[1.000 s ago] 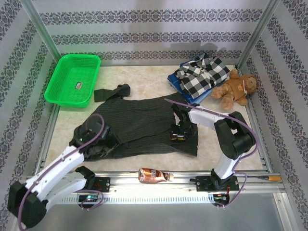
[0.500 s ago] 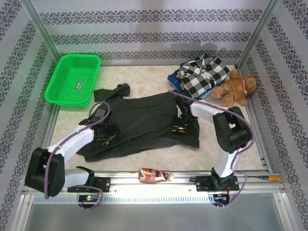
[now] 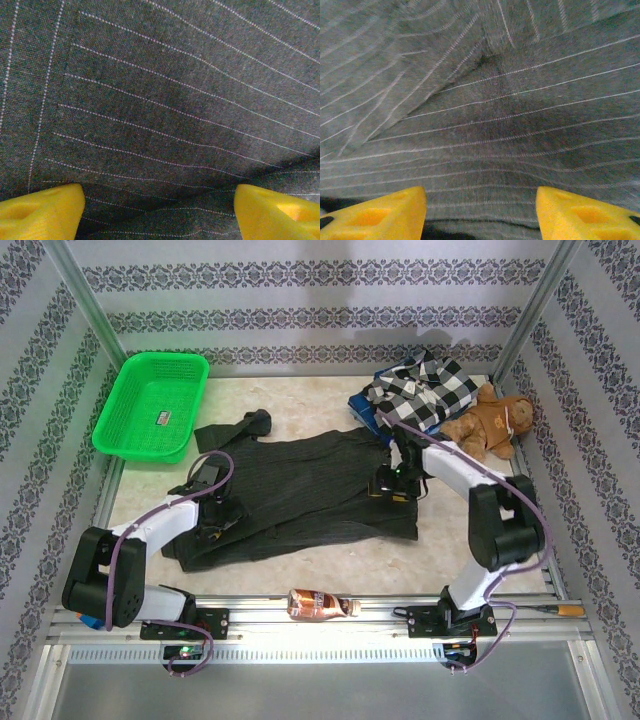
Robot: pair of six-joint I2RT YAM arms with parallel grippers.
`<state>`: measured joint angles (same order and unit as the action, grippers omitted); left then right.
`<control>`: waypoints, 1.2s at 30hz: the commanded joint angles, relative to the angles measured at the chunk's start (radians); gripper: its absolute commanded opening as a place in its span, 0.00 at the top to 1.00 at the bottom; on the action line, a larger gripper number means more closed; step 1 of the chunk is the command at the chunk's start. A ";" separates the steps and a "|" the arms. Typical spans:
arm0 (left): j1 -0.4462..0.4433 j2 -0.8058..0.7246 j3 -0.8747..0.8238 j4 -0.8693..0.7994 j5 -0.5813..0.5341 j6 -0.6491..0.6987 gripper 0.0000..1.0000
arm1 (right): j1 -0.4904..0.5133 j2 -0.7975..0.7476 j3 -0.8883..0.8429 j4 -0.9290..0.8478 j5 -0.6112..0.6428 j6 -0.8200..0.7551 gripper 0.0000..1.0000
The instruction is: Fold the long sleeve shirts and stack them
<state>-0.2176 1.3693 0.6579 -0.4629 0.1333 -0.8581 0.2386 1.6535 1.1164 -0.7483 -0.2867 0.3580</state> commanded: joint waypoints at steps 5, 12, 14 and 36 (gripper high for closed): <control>0.016 -0.078 0.028 0.053 0.031 0.061 0.16 | -0.065 -0.111 -0.027 -0.109 -0.079 -0.019 0.37; 0.015 -0.306 0.090 -0.112 0.051 0.038 0.14 | 0.031 -0.308 -0.115 -0.304 -0.195 -0.021 0.37; 0.012 -0.365 0.078 -0.134 0.077 0.008 0.14 | 0.079 -0.363 -0.156 -0.346 -0.174 0.001 0.37; -0.109 -0.417 0.023 -0.207 0.027 -0.007 0.14 | -0.012 -0.086 -0.207 -0.081 -0.061 0.026 0.45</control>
<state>-0.3153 0.9554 0.6918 -0.6415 0.1944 -0.8532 0.2440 1.5280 0.8600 -0.8677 -0.3965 0.4149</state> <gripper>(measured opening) 0.860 0.555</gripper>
